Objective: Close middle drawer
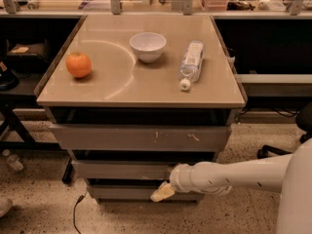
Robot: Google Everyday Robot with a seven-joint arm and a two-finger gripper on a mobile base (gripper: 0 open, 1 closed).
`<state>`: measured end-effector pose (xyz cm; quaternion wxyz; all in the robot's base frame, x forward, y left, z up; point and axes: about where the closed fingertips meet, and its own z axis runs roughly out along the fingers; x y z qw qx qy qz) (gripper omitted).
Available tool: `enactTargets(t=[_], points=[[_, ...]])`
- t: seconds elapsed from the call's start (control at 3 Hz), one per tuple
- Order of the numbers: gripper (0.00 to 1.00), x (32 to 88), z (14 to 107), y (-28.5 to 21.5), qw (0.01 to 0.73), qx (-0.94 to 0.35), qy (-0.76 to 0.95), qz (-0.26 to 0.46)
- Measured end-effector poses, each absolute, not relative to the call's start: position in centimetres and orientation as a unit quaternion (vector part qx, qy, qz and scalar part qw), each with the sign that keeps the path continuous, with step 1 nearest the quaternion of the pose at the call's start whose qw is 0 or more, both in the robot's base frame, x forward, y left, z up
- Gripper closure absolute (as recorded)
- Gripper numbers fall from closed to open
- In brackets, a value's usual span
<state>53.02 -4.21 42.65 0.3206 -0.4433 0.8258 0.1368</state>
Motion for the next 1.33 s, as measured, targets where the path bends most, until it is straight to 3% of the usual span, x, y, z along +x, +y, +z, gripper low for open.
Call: enactTargets(t=[0.67, 1.0, 1.33], points=[[0.00, 51.2, 49.3, -13.0, 0.344, -0.244, 0.905, 0.056], [0.00, 47.5, 53.9, -11.4, 0.332, -0.199, 0.922, 0.033], [0.00, 47.5, 53.9, -11.4, 0.332, -0.199, 0.922, 0.033]])
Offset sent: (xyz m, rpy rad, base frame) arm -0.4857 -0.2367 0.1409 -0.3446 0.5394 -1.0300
